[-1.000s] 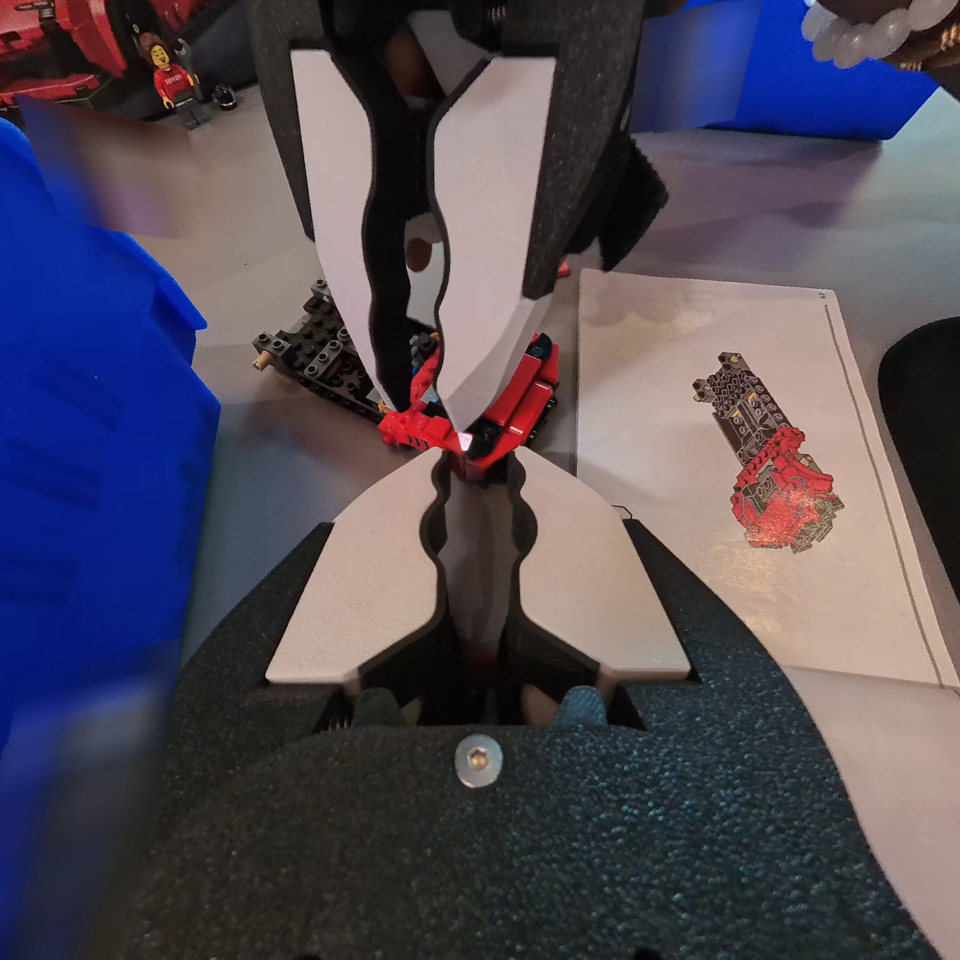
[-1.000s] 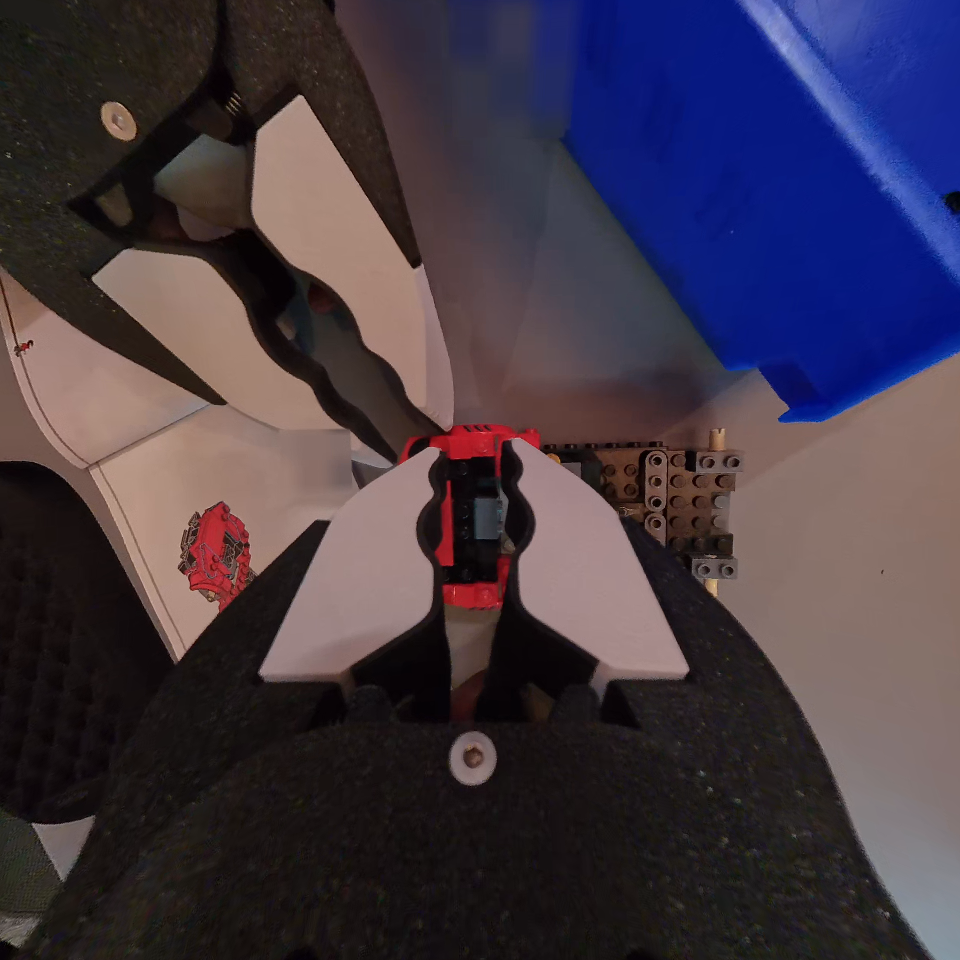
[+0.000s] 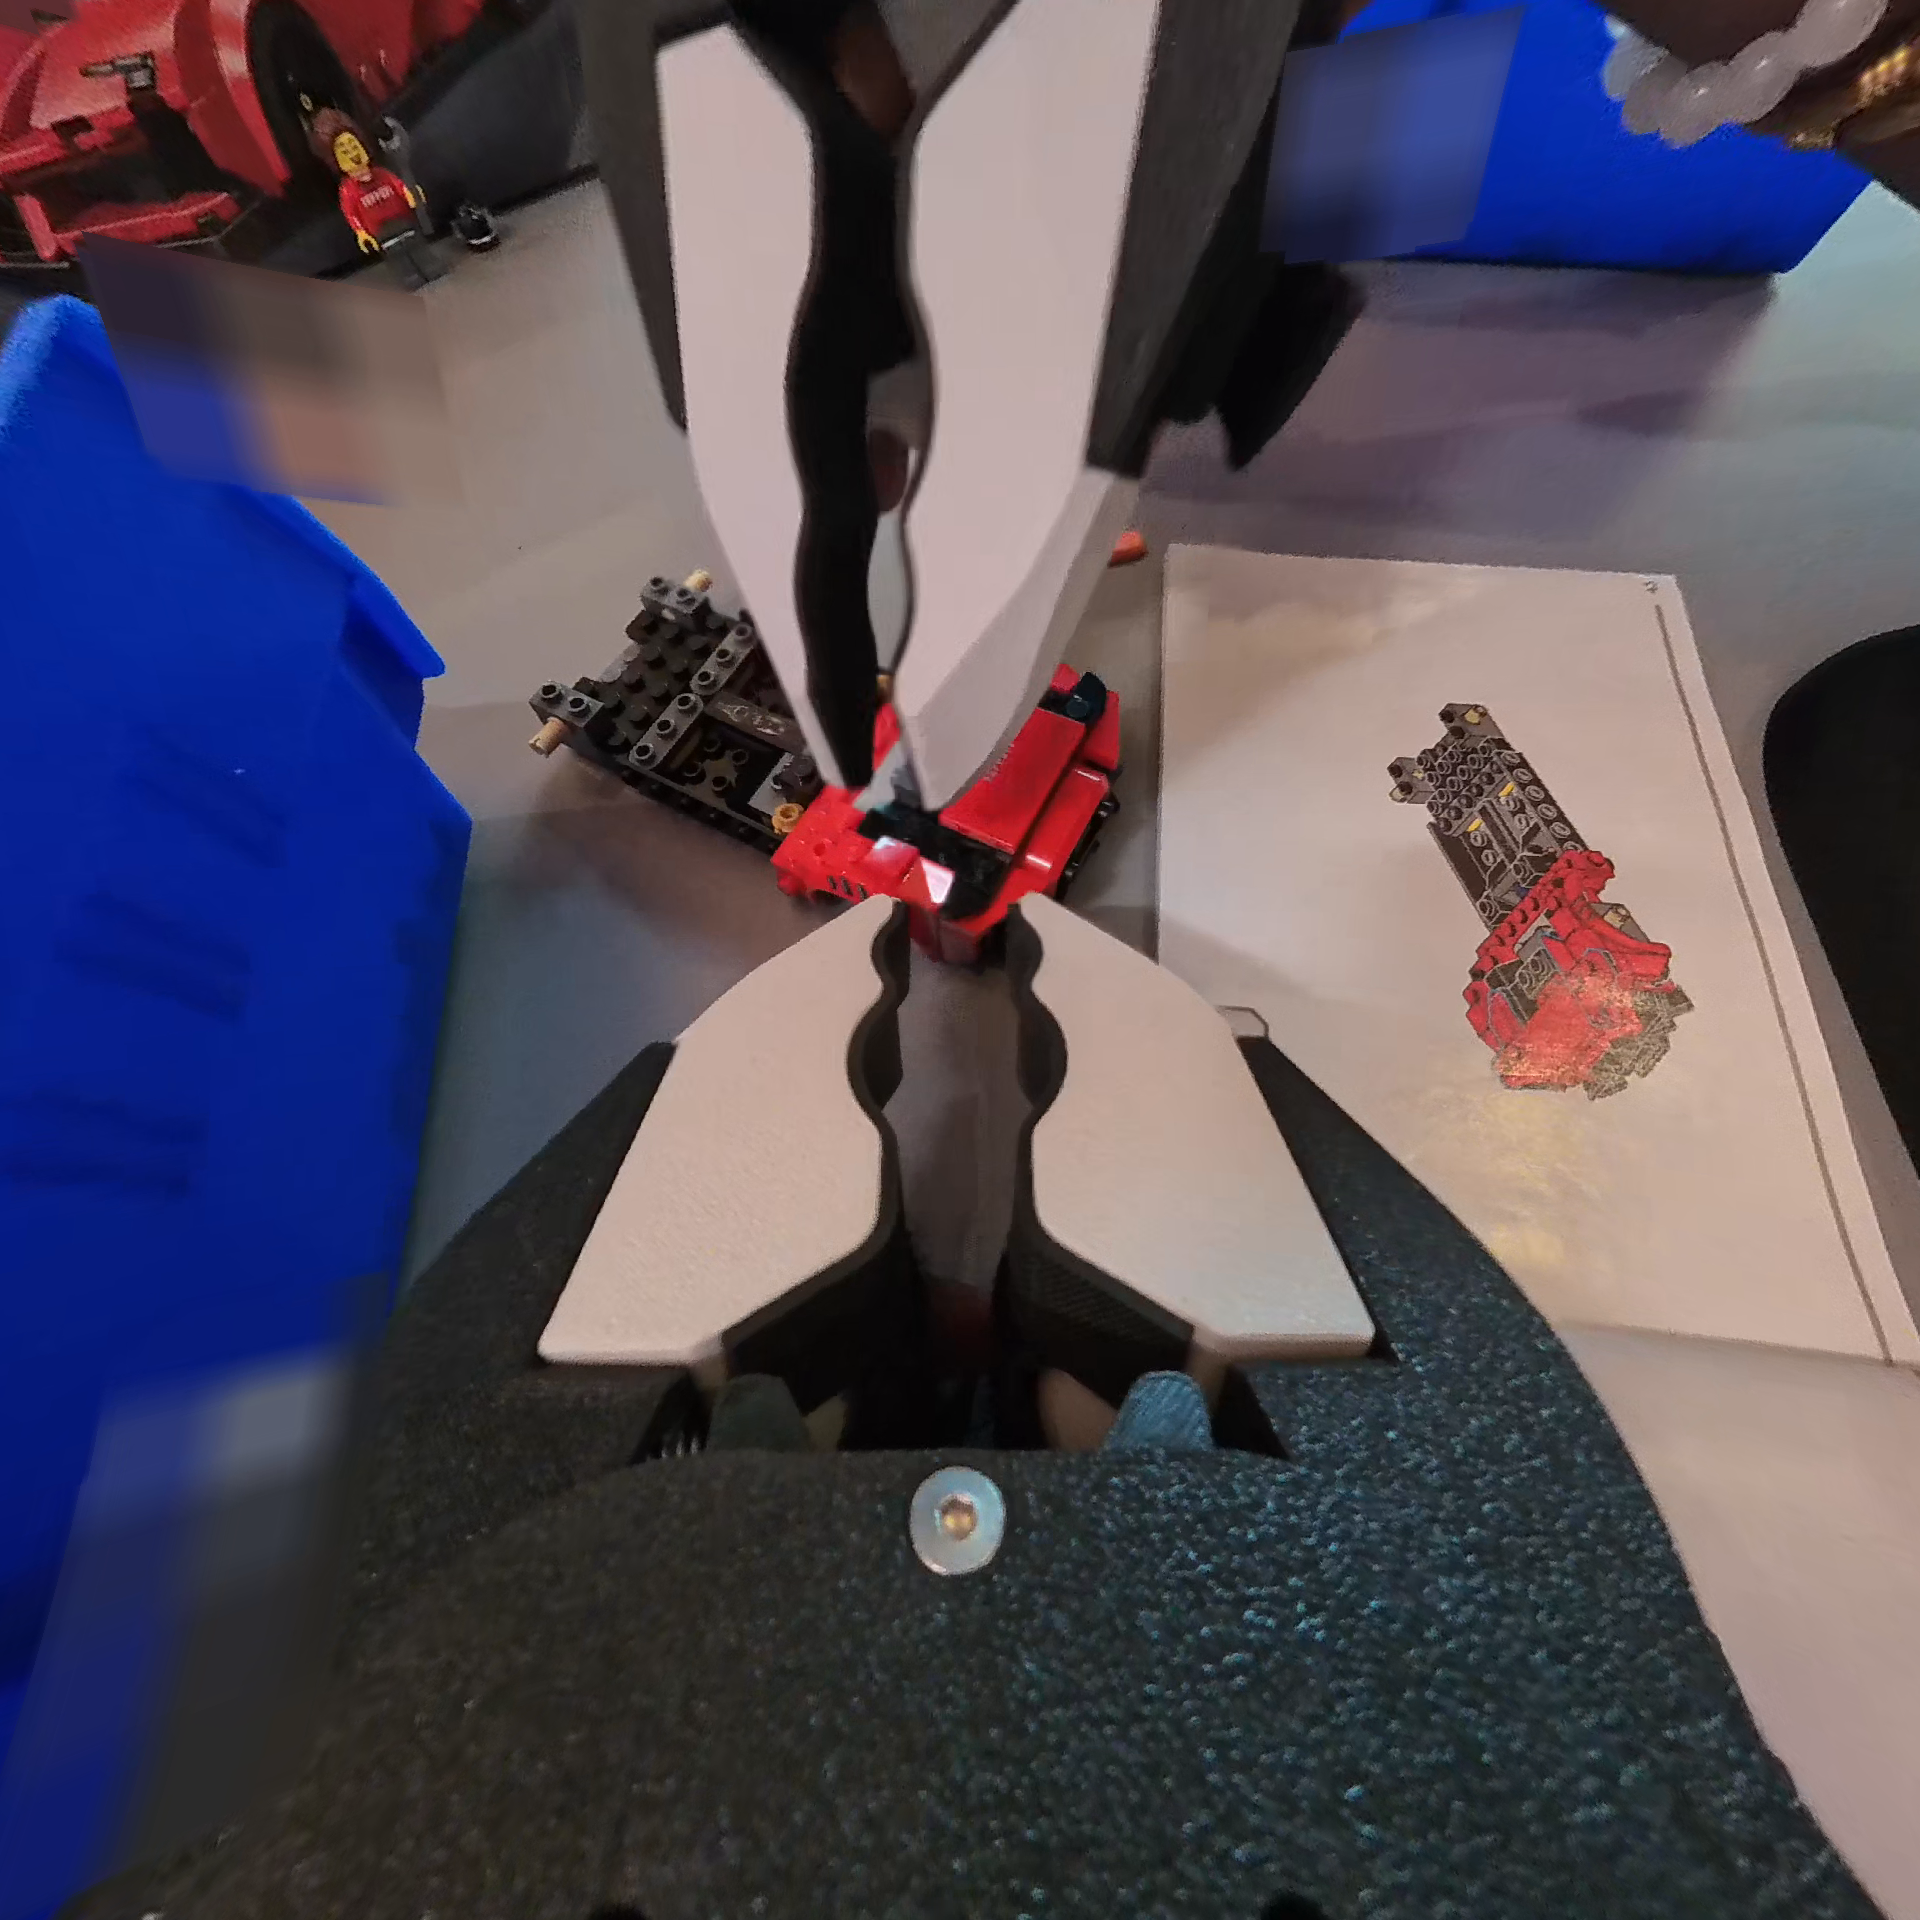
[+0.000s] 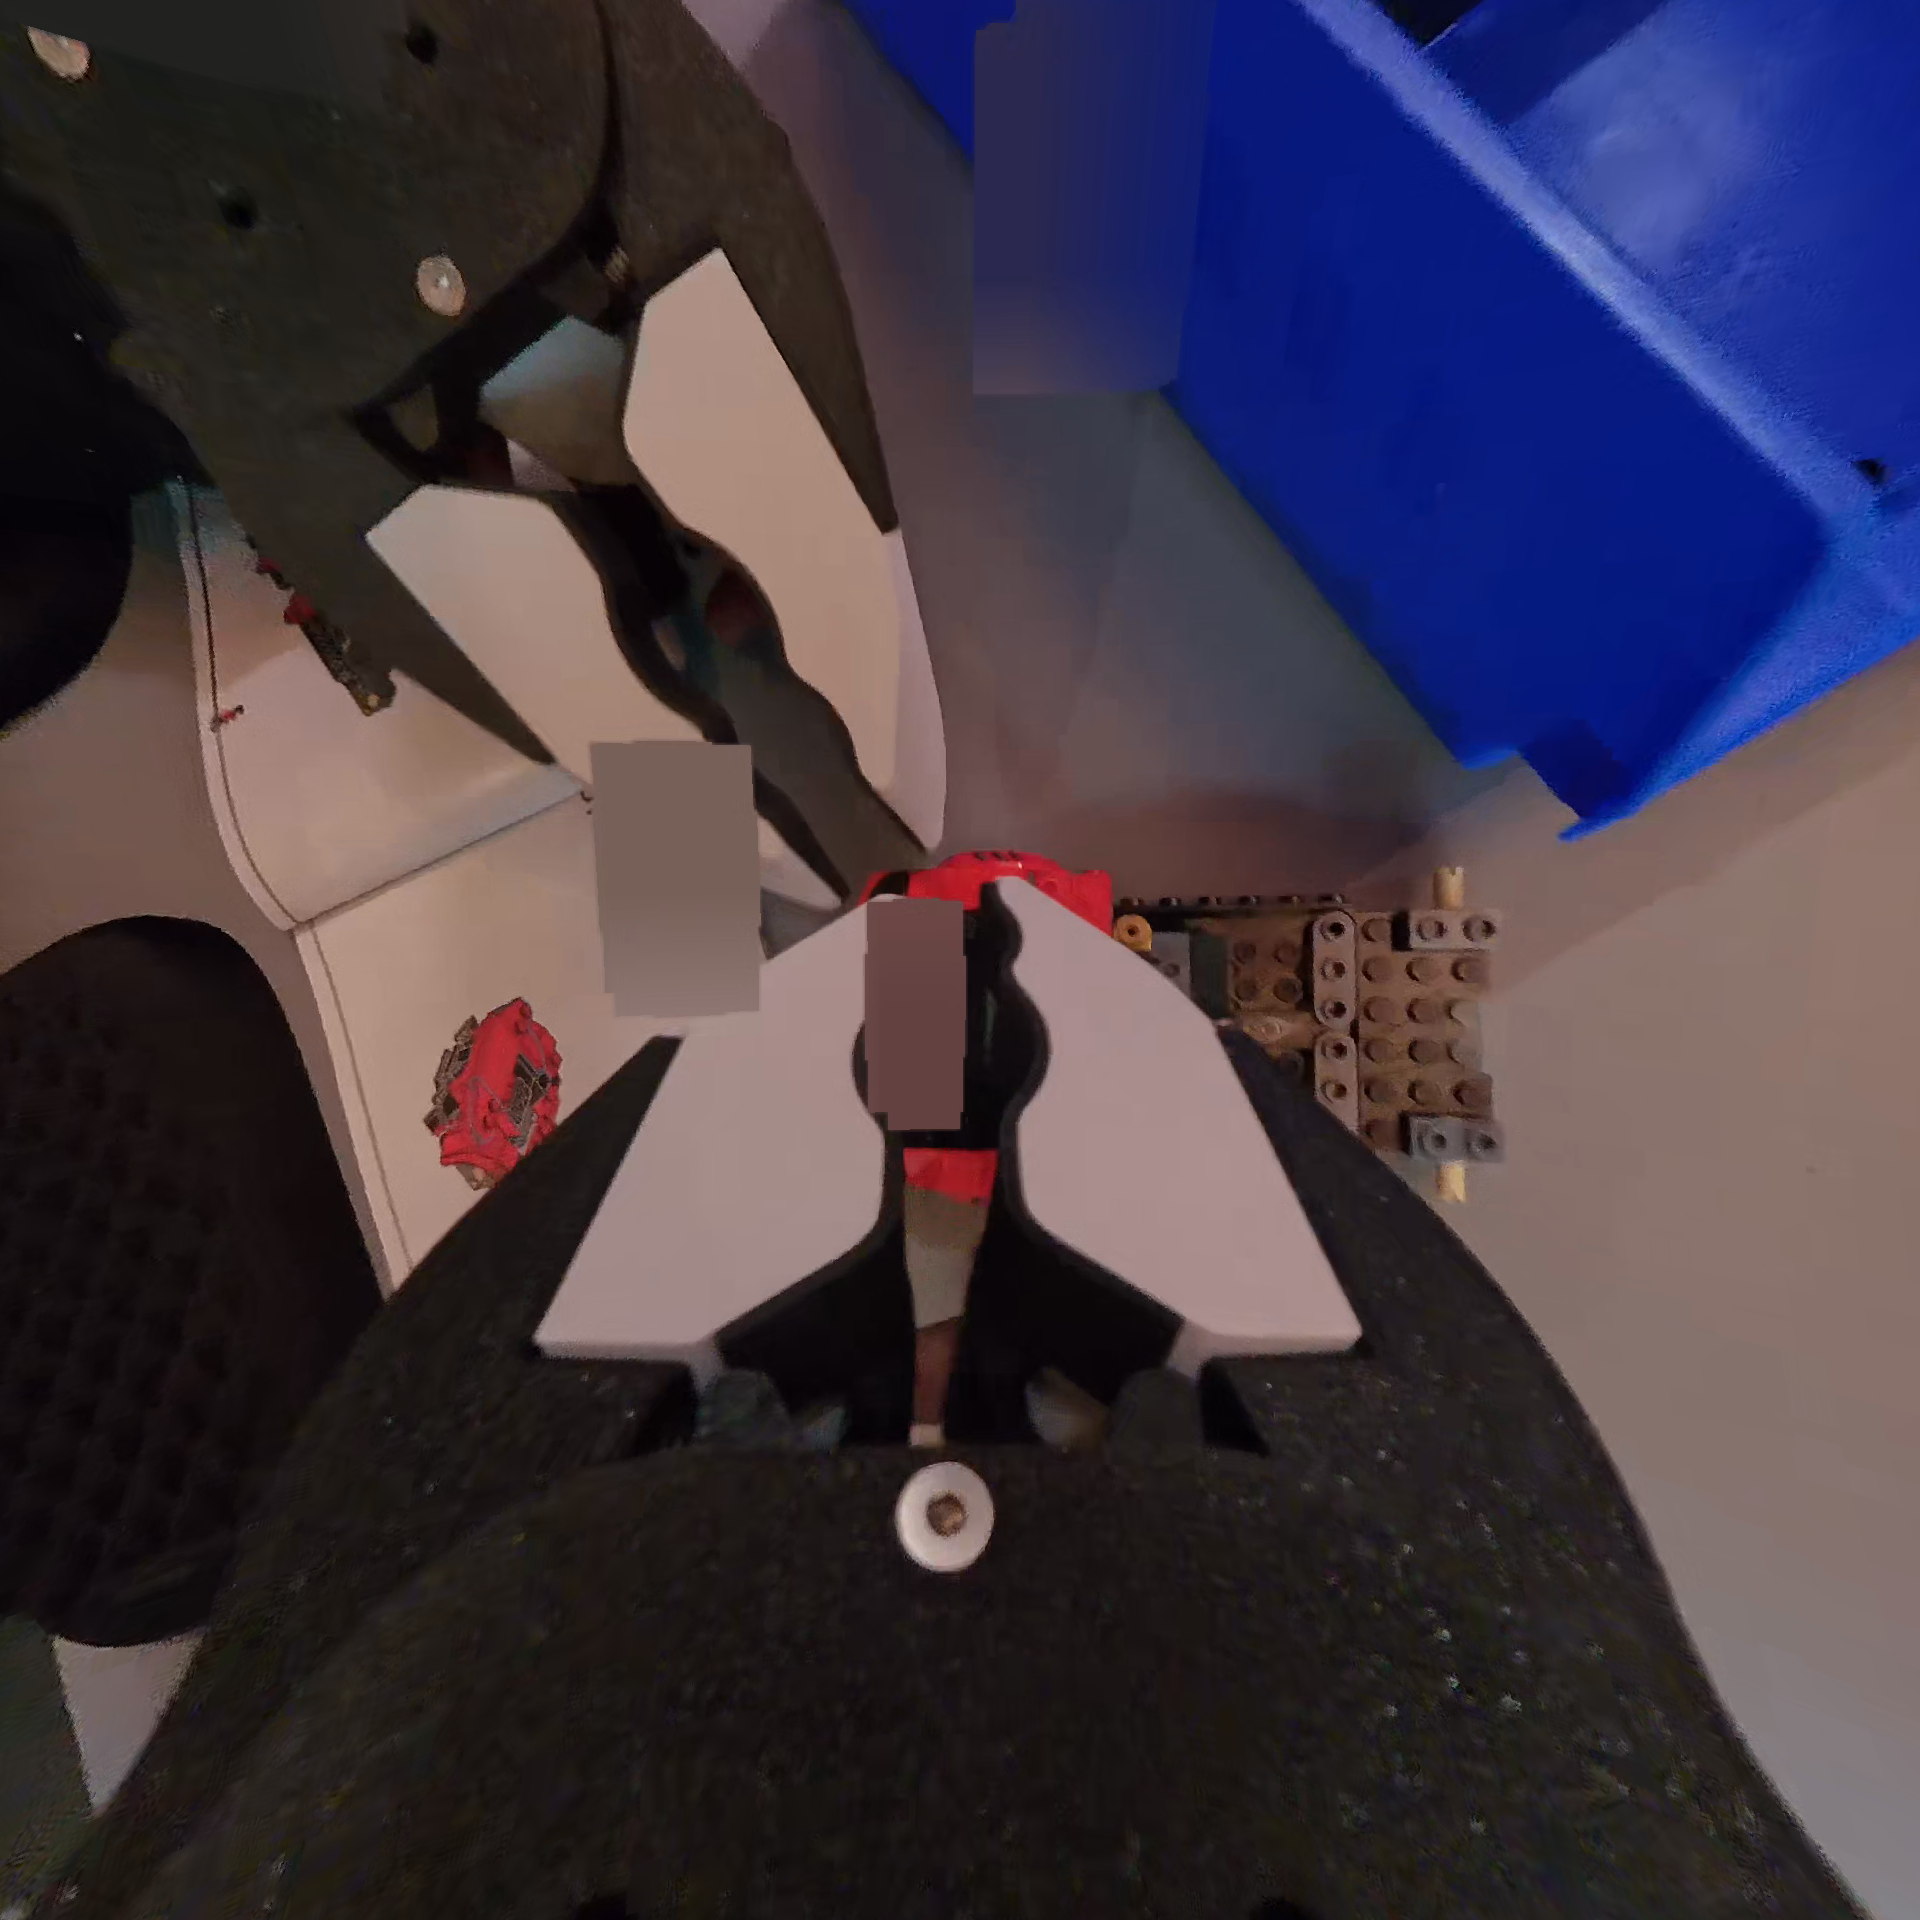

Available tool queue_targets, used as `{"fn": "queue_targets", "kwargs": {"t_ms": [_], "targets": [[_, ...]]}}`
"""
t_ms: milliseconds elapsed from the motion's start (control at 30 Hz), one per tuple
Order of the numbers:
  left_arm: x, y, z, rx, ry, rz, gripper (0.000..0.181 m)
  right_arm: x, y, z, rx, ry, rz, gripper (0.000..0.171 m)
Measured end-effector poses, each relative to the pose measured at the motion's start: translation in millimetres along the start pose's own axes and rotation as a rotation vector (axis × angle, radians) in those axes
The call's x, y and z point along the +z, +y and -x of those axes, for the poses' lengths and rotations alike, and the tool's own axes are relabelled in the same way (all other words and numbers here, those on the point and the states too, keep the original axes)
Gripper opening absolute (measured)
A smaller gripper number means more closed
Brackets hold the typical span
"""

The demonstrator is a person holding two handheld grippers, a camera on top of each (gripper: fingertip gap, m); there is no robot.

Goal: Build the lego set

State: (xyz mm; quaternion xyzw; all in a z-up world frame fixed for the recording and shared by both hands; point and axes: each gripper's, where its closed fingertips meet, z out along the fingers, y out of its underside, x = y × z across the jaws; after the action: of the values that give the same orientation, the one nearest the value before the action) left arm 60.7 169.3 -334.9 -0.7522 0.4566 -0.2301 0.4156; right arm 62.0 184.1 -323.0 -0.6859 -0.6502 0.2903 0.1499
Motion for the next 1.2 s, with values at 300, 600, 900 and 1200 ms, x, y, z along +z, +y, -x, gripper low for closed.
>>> {"fn": "queue_targets", "kwargs": {"t_ms": [300, 600, 900, 1200], "targets": [[-25, -27, 20, -0.003, -0.074, -0.084, 0.0, 0, 28, 2, -0.123, 0.175, -0.007, 0.046], [-25, -45, 13, -0.198, 0.082, -0.084, 0.0, 7, 37, 0, -0.068, 0.144, 0.008, 0.045], [-24, -47, 19, -0.172, 0.053, -0.038, 0.0, 4, 35, -1, -0.075, 0.137, 0.022, 0.061], [-24, -51, 15, -0.11, 0.049, -0.056, 0.0, 1, 30, -3, -0.034, 0.09, 0.03, 0.052]]}}
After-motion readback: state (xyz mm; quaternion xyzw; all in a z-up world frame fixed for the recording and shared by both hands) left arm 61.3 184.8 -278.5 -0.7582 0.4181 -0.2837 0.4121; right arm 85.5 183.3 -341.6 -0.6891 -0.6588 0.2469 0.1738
